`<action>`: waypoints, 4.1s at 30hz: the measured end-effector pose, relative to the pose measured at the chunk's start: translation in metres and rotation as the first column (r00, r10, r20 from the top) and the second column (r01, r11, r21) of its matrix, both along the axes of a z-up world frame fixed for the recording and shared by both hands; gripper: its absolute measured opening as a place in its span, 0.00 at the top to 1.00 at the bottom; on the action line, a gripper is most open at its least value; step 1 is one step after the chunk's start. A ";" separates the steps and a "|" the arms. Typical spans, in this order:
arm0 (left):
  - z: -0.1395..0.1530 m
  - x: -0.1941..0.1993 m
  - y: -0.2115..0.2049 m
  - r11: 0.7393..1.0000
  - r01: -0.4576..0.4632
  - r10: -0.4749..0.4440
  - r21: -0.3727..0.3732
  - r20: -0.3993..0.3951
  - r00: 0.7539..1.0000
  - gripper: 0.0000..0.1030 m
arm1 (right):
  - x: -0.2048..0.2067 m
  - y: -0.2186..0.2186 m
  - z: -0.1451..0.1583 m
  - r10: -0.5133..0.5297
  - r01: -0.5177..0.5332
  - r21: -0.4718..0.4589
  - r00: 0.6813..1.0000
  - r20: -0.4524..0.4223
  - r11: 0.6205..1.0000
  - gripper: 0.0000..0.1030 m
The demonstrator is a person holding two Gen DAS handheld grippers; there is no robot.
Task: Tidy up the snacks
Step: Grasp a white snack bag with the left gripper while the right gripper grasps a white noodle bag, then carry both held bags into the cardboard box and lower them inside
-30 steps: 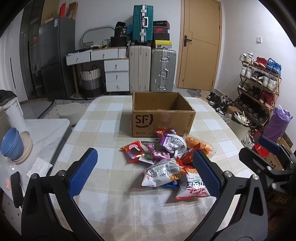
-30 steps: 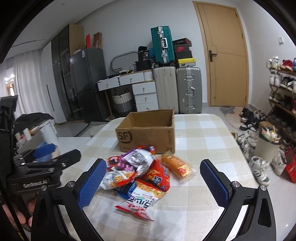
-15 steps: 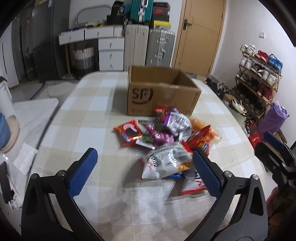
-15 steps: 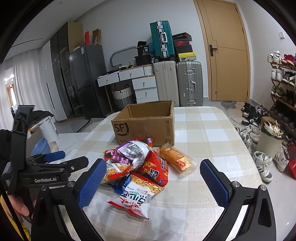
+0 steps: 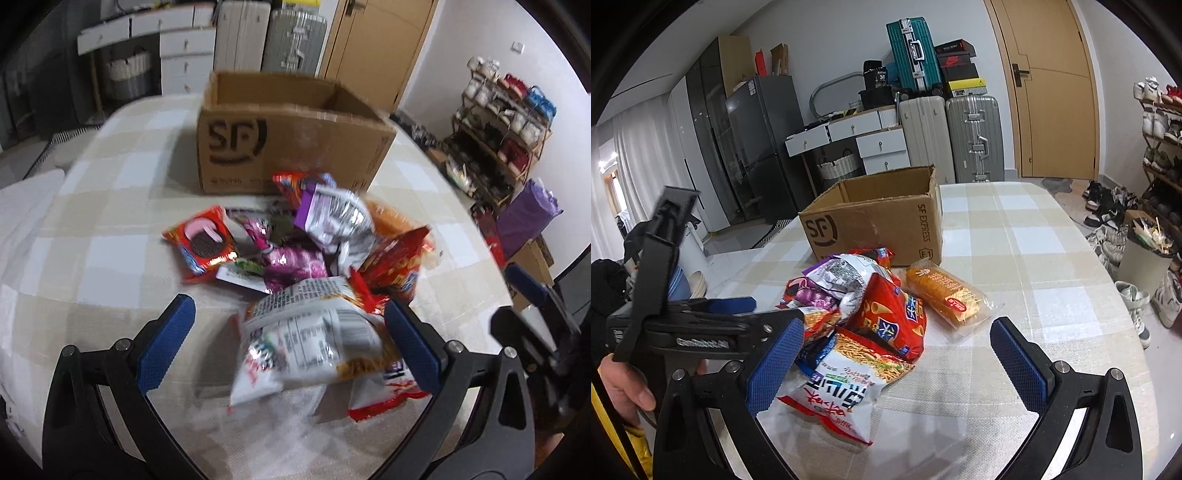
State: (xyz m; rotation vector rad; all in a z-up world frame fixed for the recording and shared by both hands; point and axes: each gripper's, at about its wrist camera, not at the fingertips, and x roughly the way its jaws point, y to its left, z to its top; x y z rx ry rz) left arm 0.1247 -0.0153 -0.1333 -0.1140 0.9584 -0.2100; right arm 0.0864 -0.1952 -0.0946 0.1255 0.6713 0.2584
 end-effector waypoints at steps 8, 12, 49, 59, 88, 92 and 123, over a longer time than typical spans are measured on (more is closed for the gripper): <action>-0.033 0.019 -0.010 0.997 0.041 -0.045 -0.070 -0.062 0.997 0.28 | 0.008 -0.003 -0.014 0.008 -0.006 0.029 0.998 -0.058 1.000 0.00; -0.037 0.020 -0.016 0.995 0.061 -0.065 -0.080 -0.043 0.997 0.38 | 0.008 0.000 -0.019 0.025 -0.022 0.030 0.995 -0.098 0.999 0.00; 0.028 -0.072 0.082 0.983 -0.003 0.029 -0.183 0.138 0.990 0.41 | 0.011 0.043 -0.044 0.139 -0.105 0.132 0.947 -0.289 0.986 0.50; 0.065 -0.095 0.072 0.991 0.018 0.011 -0.134 0.209 0.978 0.41 | -0.010 0.040 0.024 0.191 -0.173 0.162 0.976 -0.106 0.972 0.50; 0.195 0.021 0.059 0.999 0.002 0.012 -0.043 0.333 0.943 0.41 | 0.133 0.031 0.156 0.243 -0.252 0.179 0.967 0.069 0.951 0.50; 0.189 0.056 0.050 0.999 0.002 0.008 -0.032 0.303 0.953 0.41 | 0.167 0.035 0.144 0.232 -0.235 0.163 0.972 0.036 0.958 0.50; 0.051 0.284 0.019 0.999 0.016 -0.014 -0.052 0.045 0.999 0.40 | 0.305 0.034 0.006 0.179 -0.160 0.093 0.951 -0.254 0.983 0.50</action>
